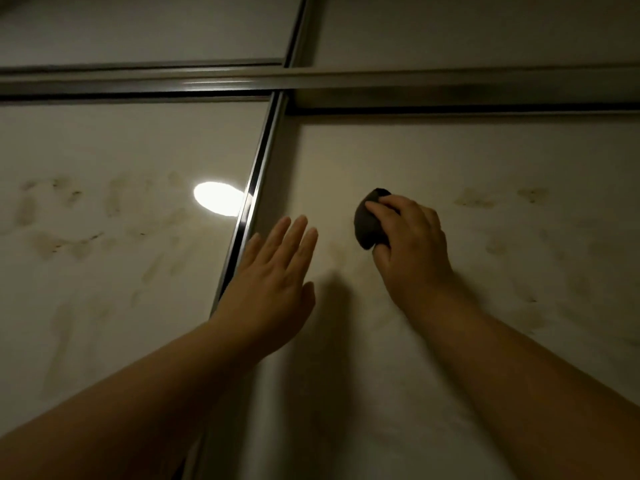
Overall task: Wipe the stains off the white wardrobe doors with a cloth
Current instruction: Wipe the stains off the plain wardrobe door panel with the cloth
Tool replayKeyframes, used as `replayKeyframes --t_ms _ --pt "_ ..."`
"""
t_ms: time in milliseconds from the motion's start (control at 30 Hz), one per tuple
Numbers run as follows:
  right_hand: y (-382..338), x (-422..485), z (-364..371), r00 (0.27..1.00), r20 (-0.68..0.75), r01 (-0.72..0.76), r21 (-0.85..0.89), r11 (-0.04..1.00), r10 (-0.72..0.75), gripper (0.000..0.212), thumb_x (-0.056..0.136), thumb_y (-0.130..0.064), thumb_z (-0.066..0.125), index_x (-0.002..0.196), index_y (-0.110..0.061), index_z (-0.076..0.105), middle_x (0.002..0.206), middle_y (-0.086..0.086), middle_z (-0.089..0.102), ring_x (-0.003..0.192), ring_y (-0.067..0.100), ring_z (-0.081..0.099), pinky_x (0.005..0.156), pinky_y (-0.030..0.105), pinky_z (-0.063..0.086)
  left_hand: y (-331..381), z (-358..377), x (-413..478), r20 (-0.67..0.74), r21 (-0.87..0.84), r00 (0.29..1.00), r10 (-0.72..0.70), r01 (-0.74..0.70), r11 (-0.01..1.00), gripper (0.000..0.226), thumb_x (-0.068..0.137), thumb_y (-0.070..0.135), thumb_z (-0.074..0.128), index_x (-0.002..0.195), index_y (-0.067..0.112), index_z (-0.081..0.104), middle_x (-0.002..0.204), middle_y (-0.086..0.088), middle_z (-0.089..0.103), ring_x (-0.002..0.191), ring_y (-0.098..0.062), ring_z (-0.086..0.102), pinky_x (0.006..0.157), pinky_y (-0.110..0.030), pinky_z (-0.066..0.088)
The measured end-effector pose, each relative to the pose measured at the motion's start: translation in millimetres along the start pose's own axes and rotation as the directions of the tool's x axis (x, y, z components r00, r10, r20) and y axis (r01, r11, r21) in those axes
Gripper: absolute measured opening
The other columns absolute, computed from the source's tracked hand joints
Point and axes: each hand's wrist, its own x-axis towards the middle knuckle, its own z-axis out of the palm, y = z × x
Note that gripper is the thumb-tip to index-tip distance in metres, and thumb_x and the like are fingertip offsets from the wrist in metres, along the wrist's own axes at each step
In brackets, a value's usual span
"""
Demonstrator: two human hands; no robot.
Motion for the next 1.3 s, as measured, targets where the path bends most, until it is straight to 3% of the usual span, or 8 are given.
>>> replayKeyframes --t_ms 167,300,400,533,700,1000,1133,1300 --pt "7 35 19 0.998 0.038 -0.049 -0.109 0.993 0.053 0.049 0.084 -0.007 0.056 0.132 -0.013 0.050 0.137 0.008 0.047 0.122 0.034 0.037 0.096 0.047 0.037 -17 -1 20 -0.019 0.018 1.000 0.024 -0.024 1.000 0.064 0.087 0.037 0.011 0.143 0.024 -0.018 0.150 0.003 -0.024 0.133 -0.012 -0.031 0.112 -0.039 -0.010" --pt "12 54 40 0.948 0.212 -0.169 -0.295 0.940 0.237 0.050 0.094 -0.031 0.041 0.141 -0.019 0.034 0.152 -0.001 0.024 0.130 0.027 0.023 0.106 0.038 0.025 -29 4 23 -0.019 0.107 0.999 0.036 -0.034 0.994 0.058 0.085 0.033 0.004 0.136 0.025 -0.023 0.147 0.004 -0.026 0.133 -0.014 -0.030 0.109 -0.040 -0.017" --pt "-4 47 53 0.929 0.311 -0.102 -0.311 0.945 0.203 0.062 0.093 -0.054 0.026 0.144 -0.019 0.027 0.156 -0.002 0.014 0.133 0.027 0.016 0.109 0.043 0.019 -38 12 20 -0.017 0.139 0.996 0.085 -0.082 0.987 0.059 0.081 0.034 -0.004 0.138 0.023 -0.016 0.149 0.000 -0.019 0.133 -0.016 -0.027 0.107 -0.041 -0.020" --pt "-27 15 53 0.908 0.413 0.049 -0.263 0.964 0.066 0.059 0.095 -0.051 0.016 0.148 -0.024 0.018 0.157 -0.007 0.005 0.136 0.020 0.011 0.111 0.040 0.013 -43 17 17 0.009 0.230 0.992 0.127 -0.126 0.965 0.068 0.080 0.035 -0.005 0.145 0.018 0.004 0.151 -0.006 -0.004 0.138 -0.023 -0.012 0.107 -0.050 -0.015" --pt "-22 -25 33 0.870 0.492 0.212 -0.342 0.915 -0.018 0.069 0.084 -0.050 -0.003 0.148 -0.030 0.010 0.157 -0.012 -0.002 0.134 0.017 0.009 0.107 0.034 0.014 -39 14 14 0.070 0.296 0.995 0.070 -0.087 0.951 0.063 0.082 0.035 -0.008 0.141 0.017 -0.020 0.145 -0.005 -0.030 0.132 -0.022 -0.032 0.104 -0.054 -0.020" --pt "-6 15 47 0.897 0.382 -0.036 -0.435 0.900 0.221 0.053 0.098 -0.041 0.022 0.148 -0.029 0.009 0.157 -0.011 -0.003 0.136 0.021 0.007 0.109 0.041 0.014 -43 6 18 0.045 0.251 0.998 0.033 -0.043 0.967 0.054 0.093 0.026 0.008 0.133 0.018 -0.027 0.144 -0.002 -0.031 0.132 -0.020 -0.033 0.107 -0.049 -0.018" --pt "-30 -17 51 0.897 0.436 0.125 -0.395 0.910 0.066 0.058 0.093 -0.047 0.014 0.148 -0.030 0.008 0.157 -0.012 -0.001 0.136 0.020 0.007 0.110 0.040 0.015 -40 10 19 0.043 0.239 0.998 0.035 -0.044 0.970 0.060 0.083 0.024 -0.003 0.141 0.018 -0.021 0.150 -0.002 -0.024 0.132 -0.019 -0.032 0.107 -0.048 -0.017" --pt "-14 -59 31 0.880 0.457 0.303 -0.332 0.893 -0.129 0.056 0.089 -0.042 0.026 0.139 -0.020 0.043 0.148 -0.002 0.037 0.124 0.024 0.029 0.099 0.036 0.023 -38 5 14 0.070 0.237 0.997 0.025 -0.041 0.971 0.061 0.089 0.025 0.010 0.144 0.018 -0.016 0.153 -0.005 -0.018 0.133 -0.019 -0.028 0.109 -0.049 -0.013"
